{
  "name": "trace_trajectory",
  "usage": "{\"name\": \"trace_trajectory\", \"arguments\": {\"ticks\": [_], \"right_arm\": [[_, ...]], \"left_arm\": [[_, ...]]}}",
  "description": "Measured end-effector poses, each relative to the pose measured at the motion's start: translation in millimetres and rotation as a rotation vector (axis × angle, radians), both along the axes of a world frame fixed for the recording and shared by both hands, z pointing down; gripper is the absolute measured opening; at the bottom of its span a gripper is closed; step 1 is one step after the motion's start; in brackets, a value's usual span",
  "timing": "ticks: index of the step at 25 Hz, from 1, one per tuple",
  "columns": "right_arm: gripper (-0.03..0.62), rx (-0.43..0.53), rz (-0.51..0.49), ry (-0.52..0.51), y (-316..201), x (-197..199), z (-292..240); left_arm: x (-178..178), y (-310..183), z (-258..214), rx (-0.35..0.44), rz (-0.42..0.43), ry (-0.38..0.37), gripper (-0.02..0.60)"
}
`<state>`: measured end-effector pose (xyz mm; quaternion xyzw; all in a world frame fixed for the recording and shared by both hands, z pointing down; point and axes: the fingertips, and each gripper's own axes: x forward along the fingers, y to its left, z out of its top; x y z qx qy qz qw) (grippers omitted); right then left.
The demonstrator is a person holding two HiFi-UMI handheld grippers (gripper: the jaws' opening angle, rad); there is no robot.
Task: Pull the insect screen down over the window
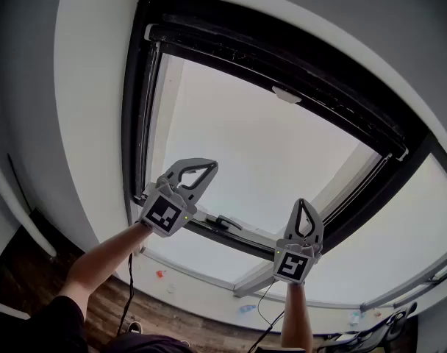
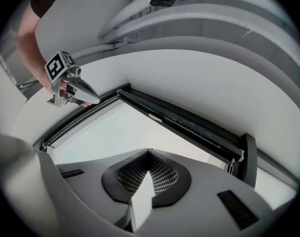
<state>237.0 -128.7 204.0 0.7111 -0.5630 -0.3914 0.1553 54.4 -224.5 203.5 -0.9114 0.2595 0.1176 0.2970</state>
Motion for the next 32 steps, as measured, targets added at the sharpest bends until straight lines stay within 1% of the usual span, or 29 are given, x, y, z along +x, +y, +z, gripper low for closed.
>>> {"name": "trace_trajectory", "arguments": {"ticks": [2,3,7,9,11,14,16,18,22,25,26,27,28,29,30,32], "right_arm": [[-0.006,0.018,0.005,0.005,-6.0,-0.8,-6.9],[-0.006,0.026,0.005,0.003,-8.8,-0.8,-10.3],[-0.005,0.055,-0.033,-0.033,-19.3,-0.3,-22.7],[-0.002,0.051,-0.086,-0.095,-26.8,-0.7,-24.6],[0.0,0.053,-0.183,-0.219,-34.8,-0.4,-27.3],[0.012,0.088,-0.385,-0.47,-45.0,1.6,-34.6],[0.02,0.105,-0.506,-0.605,-53.5,-1.7,-41.0],[0.026,0.106,-0.597,-0.694,-64.9,-8.1,-46.4],[0.06,0.112,-0.774,-0.864,-88.1,-15.8,-57.2],[0.08,0.139,-0.963,-0.984,-102.6,-21.1,-78.5],[0.08,0.152,-1.002,-1.008,-106.2,-17.8,-85.9],[0.081,0.169,-1.021,-1.024,-108.6,-10.5,-92.3],[0.081,0.186,-1.024,-1.039,-109.6,0.6,-97.5],[0.083,0.202,-1.022,-1.056,-109.4,13.2,-101.4],[0.083,0.211,-1.023,-1.076,-108.7,23.1,-104.8],[0.083,0.199,-1.048,-1.085,-107.9,24.7,-114.4]], "left_arm": [[2.0,-4.6,-8.0,0.041,-0.019,-0.007,0.012],[2.5,-7.4,-11.7,0.045,-0.02,-0.003,0.013],[-1.0,-20.0,-21.6,-0.035,0.015,0.042,0.015],[-6.3,-22.1,-22.2,-0.059,0.027,0.06,0.015],[-12.7,-17.9,-18.3,-0.069,0.048,0.065,0.016],[-26.0,-0.6,2.5,-0.091,0.097,0.046,0.017],[-37.8,11.7,21.5,-0.121,0.117,0.034,0.017],[-47.8,20.2,37.7,-0.148,0.128,0.014,0.017],[-61.7,24.3,64.0,-0.149,0.115,-0.064,0.017],[-72.8,20.7,74.9,-0.188,0.088,-0.081,0.017],[-73.1,15.3,75.0,-0.21,0.075,-0.081,0.018],[-70.5,6.2,71.5,-0.241,0.066,-0.07,0.017],[-64.6,-6.6,62.7,-0.278,0.068,-0.041,0.017],[-56.4,-22.2,47.9,-0.314,0.08,0.009,0.018],[-47.8,-39.4,27.7,-0.341,0.093,0.078,0.023],[-33.8,-73.0,-21.0,-0.348,0.093,0.225,0.027]]}}
